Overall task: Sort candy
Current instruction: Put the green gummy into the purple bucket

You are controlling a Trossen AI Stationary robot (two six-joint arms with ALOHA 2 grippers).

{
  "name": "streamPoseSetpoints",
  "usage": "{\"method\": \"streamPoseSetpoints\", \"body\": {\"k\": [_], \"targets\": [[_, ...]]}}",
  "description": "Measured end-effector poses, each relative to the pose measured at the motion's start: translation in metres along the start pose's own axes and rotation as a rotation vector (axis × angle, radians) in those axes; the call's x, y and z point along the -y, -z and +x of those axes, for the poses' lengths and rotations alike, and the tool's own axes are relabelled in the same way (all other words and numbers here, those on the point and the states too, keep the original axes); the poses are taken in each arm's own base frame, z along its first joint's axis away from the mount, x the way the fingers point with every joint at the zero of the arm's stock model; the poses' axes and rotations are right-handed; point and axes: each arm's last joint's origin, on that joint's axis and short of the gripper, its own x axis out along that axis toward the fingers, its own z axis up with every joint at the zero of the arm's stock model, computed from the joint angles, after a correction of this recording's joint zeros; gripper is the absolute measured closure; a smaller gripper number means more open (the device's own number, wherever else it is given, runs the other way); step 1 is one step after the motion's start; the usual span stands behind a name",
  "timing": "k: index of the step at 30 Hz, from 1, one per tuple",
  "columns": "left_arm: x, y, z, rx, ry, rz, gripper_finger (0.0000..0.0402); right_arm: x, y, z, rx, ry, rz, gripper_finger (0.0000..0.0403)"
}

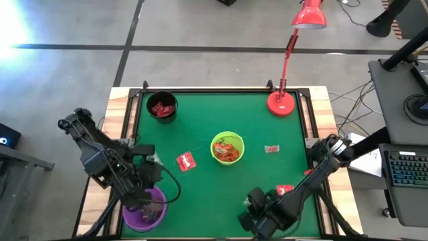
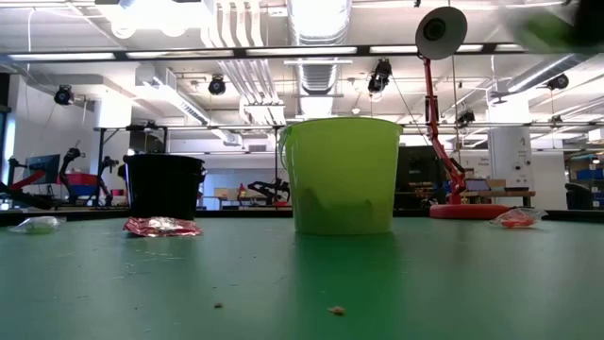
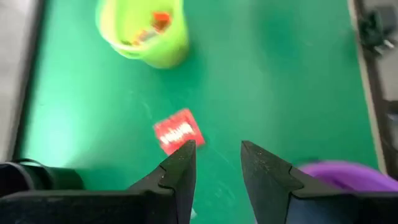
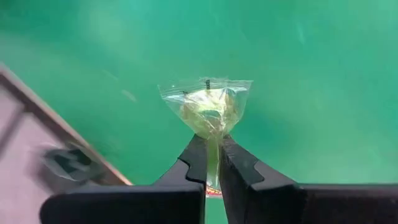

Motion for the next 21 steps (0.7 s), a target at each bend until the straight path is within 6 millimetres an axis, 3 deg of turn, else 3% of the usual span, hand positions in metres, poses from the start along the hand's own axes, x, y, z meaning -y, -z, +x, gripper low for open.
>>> {"method": "streamPoseSetpoints", "body": {"k": [7,13,21], "targets": [[-0.01,-0.011,0.006,0.083,-0.096,-0.082,0.0292,-0.02,-0.048,-0.025,0.144,-0.092,-0.172,0.039],[-0.014,-0.022,0.01,0.135,-0.081,-0.159,0.0292,-0.039,-0.092,-0.048,0.22,-0.149,-0.383,0.039],[-0.022,-0.044,0.015,0.262,-0.043,-0.258,0.0292,-0.048,-0.154,-0.075,0.378,-0.15,-0.58,0.039]]}}
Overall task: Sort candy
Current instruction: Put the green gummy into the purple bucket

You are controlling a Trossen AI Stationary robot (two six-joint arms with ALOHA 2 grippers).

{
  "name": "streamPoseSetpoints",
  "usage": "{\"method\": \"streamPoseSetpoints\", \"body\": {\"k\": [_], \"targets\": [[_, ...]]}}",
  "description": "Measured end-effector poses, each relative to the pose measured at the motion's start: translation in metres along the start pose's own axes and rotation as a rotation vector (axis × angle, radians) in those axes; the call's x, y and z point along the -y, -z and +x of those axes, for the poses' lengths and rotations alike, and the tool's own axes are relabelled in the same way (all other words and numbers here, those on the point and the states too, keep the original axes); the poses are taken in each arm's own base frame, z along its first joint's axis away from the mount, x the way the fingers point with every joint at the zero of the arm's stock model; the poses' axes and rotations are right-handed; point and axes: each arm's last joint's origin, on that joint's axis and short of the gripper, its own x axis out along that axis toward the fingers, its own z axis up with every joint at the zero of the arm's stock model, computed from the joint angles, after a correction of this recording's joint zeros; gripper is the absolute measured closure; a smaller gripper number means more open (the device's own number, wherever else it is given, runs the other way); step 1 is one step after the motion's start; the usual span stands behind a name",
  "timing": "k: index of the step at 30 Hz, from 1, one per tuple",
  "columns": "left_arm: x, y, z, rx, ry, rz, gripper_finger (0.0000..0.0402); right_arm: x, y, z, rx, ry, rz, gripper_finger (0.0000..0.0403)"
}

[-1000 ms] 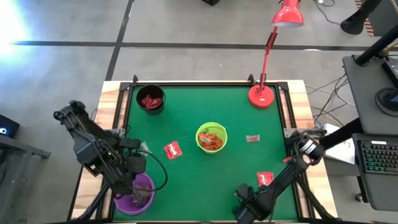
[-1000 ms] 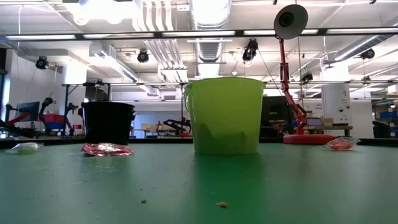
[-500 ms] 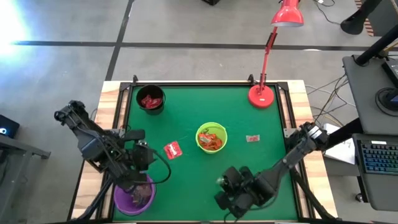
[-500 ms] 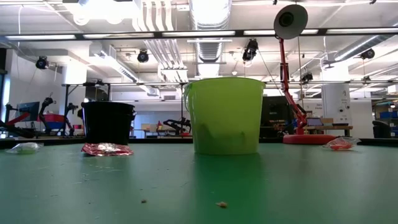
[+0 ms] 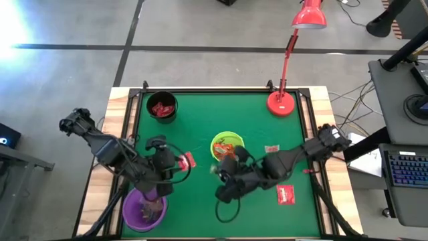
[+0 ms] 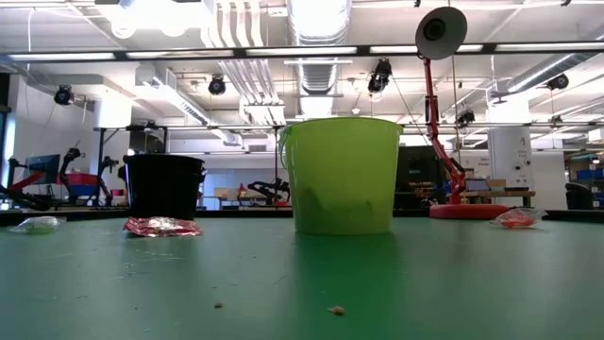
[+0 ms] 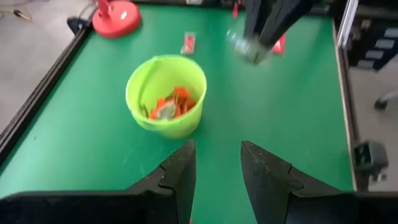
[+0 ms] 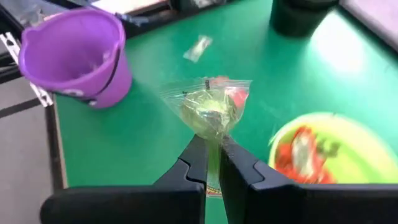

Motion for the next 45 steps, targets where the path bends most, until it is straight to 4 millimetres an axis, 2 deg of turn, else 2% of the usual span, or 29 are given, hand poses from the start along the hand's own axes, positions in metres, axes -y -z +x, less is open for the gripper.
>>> {"method": "streamPoseSetpoints", "body": {"k": [5,13,20,31,37,45], "targets": [[-0.007,-0.013,0.008,0.054,-0.006,-0.034,0.0292,0.015,-0.02,0.002,0.03,0.019,-0.081,0.039],[-0.016,-0.028,0.019,0.078,0.059,-0.112,0.0292,0.026,-0.037,0.001,0.064,0.03,-0.198,0.039],[-0.018,-0.042,0.031,0.147,0.098,-0.115,0.0292,0.03,-0.041,0.002,0.072,0.038,-0.295,0.039],[-0.015,-0.043,0.074,0.069,0.04,-0.091,0.0292,0.031,-0.044,-0.002,0.067,0.001,-0.36,0.039],[-0.018,-0.044,0.076,0.072,0.021,-0.079,0.03,0.032,-0.042,-0.003,0.051,0.004,-0.375,0.039],[-0.022,-0.046,0.066,0.089,0.042,-0.084,0.0323,0.033,-0.043,-0.004,0.05,0.003,-0.39,0.039]]}}
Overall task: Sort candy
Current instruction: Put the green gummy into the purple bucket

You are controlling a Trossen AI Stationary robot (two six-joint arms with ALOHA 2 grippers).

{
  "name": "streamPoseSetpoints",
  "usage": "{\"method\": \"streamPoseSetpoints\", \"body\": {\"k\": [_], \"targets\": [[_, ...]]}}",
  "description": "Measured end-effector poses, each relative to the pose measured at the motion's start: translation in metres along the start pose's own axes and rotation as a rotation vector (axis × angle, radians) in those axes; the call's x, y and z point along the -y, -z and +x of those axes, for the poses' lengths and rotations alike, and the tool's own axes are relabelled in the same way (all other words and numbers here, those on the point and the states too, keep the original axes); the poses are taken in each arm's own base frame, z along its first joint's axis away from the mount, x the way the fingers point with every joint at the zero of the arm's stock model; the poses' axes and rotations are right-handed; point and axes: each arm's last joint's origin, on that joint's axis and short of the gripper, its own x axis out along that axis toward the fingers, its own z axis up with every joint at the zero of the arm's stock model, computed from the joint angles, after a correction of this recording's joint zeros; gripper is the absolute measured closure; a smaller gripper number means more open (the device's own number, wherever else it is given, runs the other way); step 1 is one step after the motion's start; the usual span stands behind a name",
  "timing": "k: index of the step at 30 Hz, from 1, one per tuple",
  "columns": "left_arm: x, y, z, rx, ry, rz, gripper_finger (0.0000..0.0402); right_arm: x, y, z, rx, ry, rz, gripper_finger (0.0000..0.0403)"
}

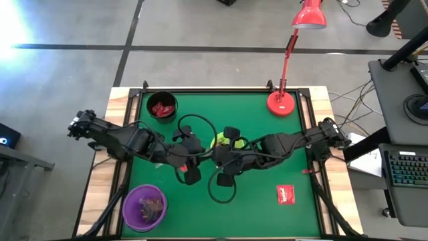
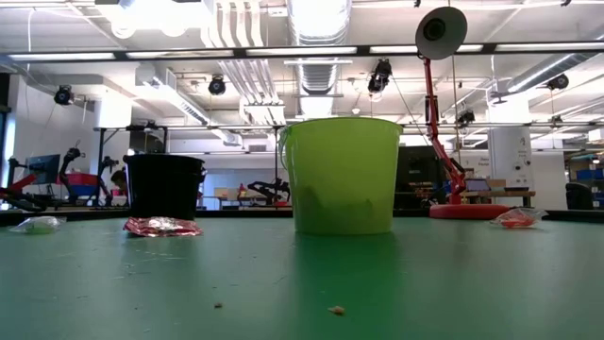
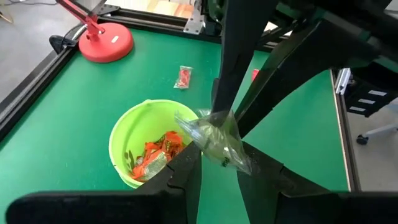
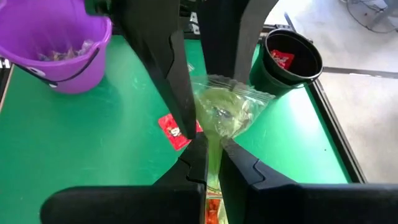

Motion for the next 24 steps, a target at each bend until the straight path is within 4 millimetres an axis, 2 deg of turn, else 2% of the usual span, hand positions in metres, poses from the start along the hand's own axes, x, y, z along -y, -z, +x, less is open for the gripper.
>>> {"method": "streamPoseSetpoints", "body": {"k": [24], "targets": [[-0.0008,-0.0054,-0.0038,0.036,0.034,0.034,0.0324,0.0027,-0.0018,0.0016,0.01,-0.005,0.038,0.039]]}}
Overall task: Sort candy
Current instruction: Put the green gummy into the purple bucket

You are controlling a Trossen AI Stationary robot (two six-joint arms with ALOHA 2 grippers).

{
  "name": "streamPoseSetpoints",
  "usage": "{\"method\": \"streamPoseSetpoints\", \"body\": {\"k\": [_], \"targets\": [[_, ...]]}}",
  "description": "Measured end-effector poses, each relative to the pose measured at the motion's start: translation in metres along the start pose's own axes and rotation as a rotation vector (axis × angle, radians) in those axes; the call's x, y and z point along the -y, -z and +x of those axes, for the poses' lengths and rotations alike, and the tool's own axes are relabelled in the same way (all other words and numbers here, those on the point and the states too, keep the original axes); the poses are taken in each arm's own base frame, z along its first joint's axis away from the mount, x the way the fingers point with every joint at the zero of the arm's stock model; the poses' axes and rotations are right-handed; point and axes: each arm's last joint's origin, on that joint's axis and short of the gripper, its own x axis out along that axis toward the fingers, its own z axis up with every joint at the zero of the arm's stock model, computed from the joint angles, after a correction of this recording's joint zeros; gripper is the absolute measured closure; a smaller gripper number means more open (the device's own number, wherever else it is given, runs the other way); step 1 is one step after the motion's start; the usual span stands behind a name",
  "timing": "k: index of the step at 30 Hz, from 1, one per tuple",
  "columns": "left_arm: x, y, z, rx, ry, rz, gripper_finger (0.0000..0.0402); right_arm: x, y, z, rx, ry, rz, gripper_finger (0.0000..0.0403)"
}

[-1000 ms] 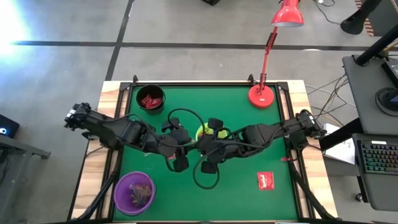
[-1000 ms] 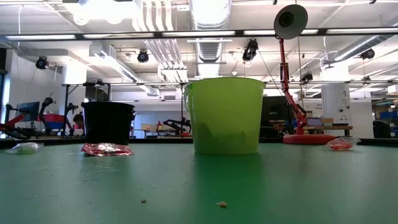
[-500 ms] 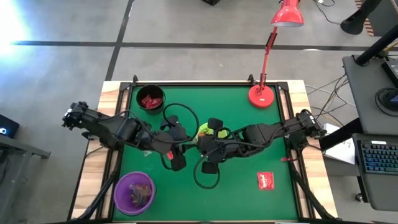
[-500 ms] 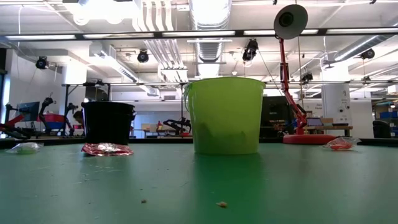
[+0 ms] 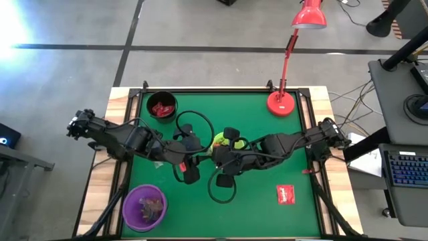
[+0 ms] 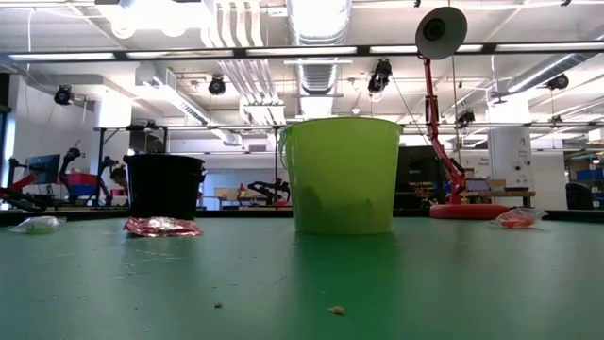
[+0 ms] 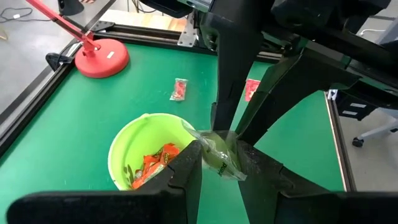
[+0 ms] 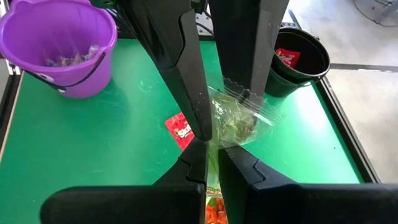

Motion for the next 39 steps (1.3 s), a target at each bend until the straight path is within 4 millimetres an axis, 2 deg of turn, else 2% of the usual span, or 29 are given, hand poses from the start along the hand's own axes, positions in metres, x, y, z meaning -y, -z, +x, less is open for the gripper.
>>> {"method": "streamPoseSetpoints", "body": {"k": [21,24,29,34,39], "targets": [[-0.0004,0.0023,-0.0006,-0.024,-0.002,0.017,0.0325,0.0025,-0.0016,0.002,0.002,-0.034,-0.018,0.039],[-0.0006,0.0024,-0.0005,-0.026,-0.004,0.038,0.0341,0.0025,-0.0015,0.002,0.001,-0.035,-0.014,0.039],[-0.0007,0.0025,-0.0005,-0.027,-0.004,0.04,0.0394,0.0023,-0.0012,0.002,-0.003,-0.044,-0.014,0.039],[-0.0005,0.0026,-0.0006,-0.027,-0.001,0.042,0.0381,0.0018,-0.0011,0.002,-0.007,-0.063,-0.016,0.039],[0.0001,0.0028,-0.0004,-0.037,0.024,0.041,0.0386,0.0021,0.0007,0.002,-0.024,-0.065,-0.048,0.0384]]}}
